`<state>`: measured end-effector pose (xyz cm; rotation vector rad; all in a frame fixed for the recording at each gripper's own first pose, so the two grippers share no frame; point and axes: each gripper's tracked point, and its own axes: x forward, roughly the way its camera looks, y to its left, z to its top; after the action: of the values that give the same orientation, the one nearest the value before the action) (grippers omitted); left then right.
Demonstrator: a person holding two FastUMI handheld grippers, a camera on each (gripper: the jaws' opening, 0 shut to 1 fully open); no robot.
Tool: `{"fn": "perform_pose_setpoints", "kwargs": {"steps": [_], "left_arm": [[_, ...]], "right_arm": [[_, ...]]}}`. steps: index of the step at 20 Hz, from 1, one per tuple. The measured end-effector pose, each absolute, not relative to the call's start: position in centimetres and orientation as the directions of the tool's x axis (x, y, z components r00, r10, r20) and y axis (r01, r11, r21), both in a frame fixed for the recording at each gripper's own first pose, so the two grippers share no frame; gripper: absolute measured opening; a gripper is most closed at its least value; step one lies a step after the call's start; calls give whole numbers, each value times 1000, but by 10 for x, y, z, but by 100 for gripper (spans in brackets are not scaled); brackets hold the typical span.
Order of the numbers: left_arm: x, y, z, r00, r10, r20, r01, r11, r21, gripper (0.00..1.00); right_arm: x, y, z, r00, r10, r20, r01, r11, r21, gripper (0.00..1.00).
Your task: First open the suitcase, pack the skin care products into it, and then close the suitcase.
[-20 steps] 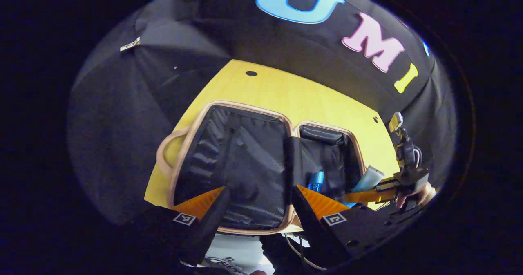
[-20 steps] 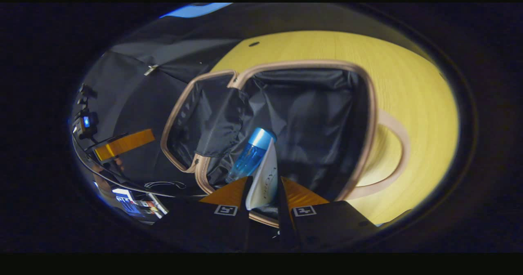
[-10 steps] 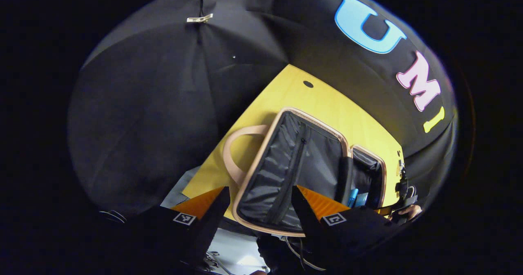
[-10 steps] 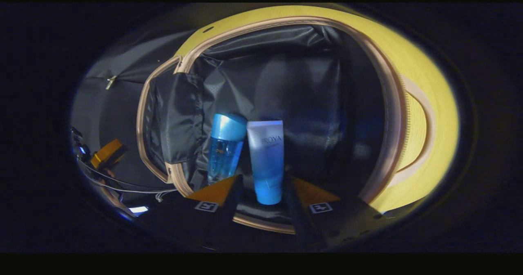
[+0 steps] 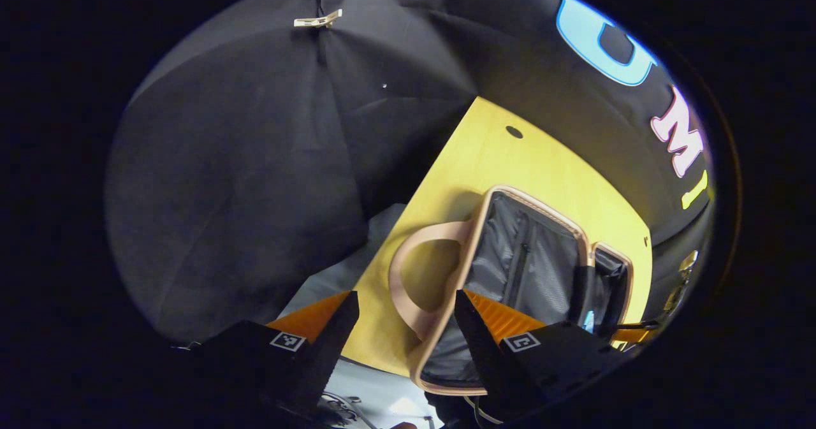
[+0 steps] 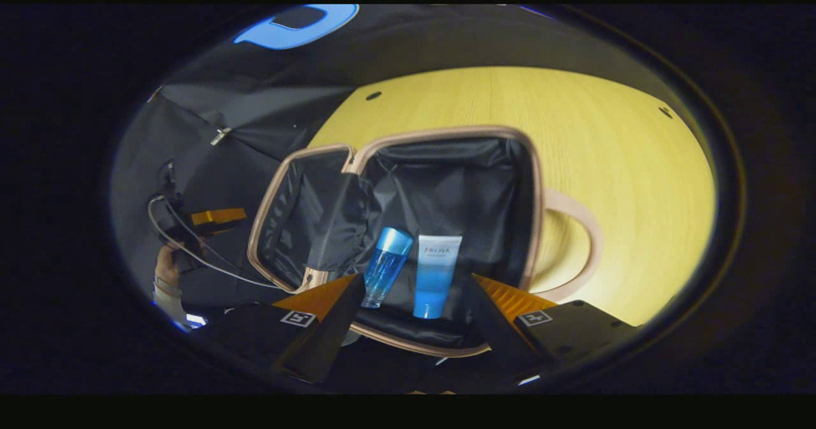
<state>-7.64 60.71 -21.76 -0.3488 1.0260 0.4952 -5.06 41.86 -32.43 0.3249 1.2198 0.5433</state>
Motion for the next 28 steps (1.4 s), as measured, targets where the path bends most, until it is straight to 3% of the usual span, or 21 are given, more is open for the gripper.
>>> {"fn": "perform_pose_setpoints", "kwargs": {"steps": [4,10,15,21,28], "left_arm": [[-59,622,-251,352,207,-913,-560,828,-28,96],[-40,629,-294,271,190,-944,-573,820,1,94],[-39,626,-304,212,245,-946,-487,866,114,17],[-33,616,-272,297,210,-932,-496,867,37,14],[-15,557,-166,492,184,-851,-335,942,9,9]], "right_arm": [[-23,402,-308,353,526,-774,-191,850,491,97],[-10,390,-303,402,491,-773,-142,867,477,98],[-8,386,-305,411,478,-777,-146,875,461,100],[-11,386,-299,414,490,-767,-176,870,460,98],[-7,388,-290,428,521,-738,-199,851,485,98]]}}
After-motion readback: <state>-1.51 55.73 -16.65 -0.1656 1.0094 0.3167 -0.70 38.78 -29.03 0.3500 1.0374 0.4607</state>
